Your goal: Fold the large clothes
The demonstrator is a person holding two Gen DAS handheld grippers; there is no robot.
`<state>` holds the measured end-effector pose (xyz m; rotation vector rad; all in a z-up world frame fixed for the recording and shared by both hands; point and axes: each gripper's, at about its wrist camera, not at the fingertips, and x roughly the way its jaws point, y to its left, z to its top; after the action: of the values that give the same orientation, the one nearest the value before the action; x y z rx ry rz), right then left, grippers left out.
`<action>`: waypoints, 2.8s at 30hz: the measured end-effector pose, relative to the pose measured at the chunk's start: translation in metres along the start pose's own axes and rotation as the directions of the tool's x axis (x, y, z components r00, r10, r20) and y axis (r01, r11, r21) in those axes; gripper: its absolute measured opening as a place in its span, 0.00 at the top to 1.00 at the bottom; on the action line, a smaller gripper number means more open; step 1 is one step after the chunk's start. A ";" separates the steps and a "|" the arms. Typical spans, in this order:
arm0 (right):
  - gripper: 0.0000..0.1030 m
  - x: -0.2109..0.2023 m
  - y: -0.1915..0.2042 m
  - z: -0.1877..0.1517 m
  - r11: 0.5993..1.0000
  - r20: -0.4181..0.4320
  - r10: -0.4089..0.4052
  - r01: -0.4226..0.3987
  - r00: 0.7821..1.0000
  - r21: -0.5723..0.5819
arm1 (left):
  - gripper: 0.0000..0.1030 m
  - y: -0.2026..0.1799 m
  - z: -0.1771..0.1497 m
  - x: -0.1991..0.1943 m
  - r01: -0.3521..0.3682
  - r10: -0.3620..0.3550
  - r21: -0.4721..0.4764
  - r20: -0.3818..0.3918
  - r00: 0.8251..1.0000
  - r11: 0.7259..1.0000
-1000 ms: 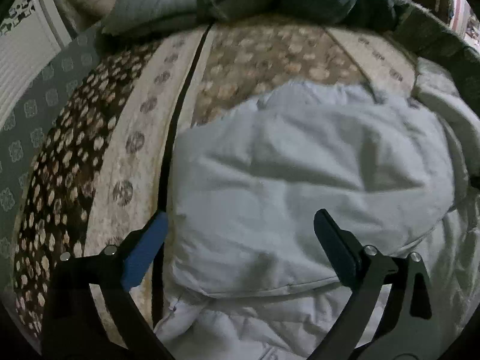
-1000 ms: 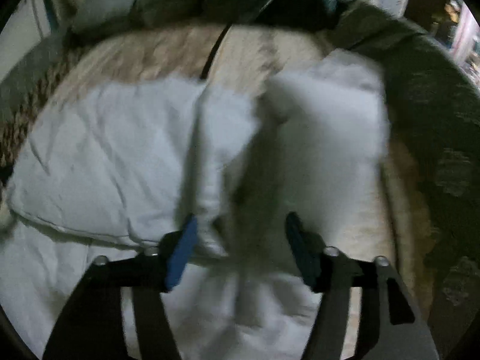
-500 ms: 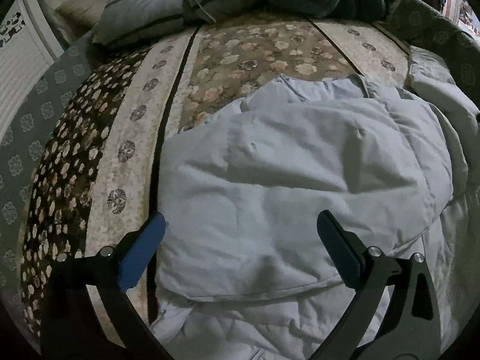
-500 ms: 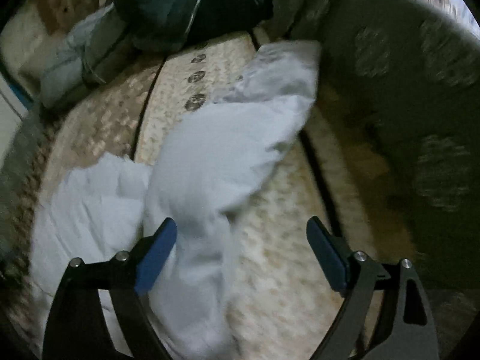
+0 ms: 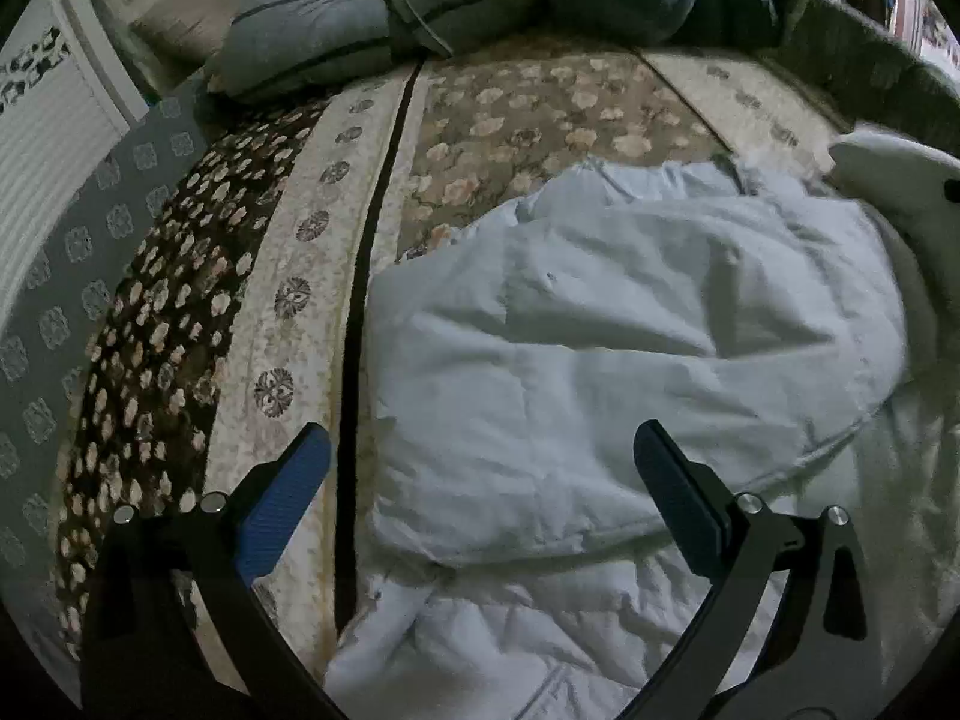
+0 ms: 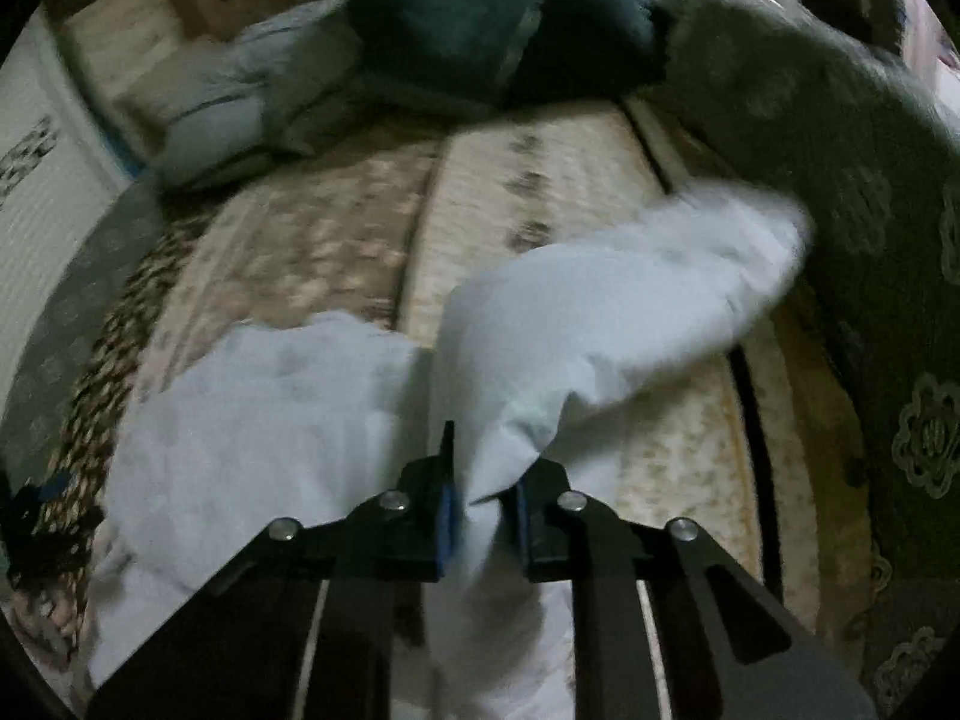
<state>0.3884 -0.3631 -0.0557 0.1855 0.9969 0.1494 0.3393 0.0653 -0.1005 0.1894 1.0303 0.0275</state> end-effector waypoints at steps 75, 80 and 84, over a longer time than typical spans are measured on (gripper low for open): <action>0.92 0.054 0.295 -0.055 0.887 -0.209 0.129 -0.207 0.969 -0.412 | 0.03 0.120 -0.032 -0.006 -0.110 0.107 -0.118 -0.027 0.994 0.987; 0.49 0.035 0.289 -0.058 0.884 -0.237 0.158 -0.244 0.959 -0.398 | 0.03 0.123 -0.040 -0.003 -0.121 0.117 -0.096 -0.043 0.992 0.988; 0.28 0.013 0.271 -0.062 0.881 -0.209 0.112 -0.194 0.972 -0.432 | 0.03 0.119 -0.041 0.004 -0.122 0.116 -0.092 -0.061 0.991 0.988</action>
<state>0.3319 -0.0907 -0.0392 -0.1800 1.0983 0.5470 0.3148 0.1890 -0.1044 0.1636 1.0700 0.1913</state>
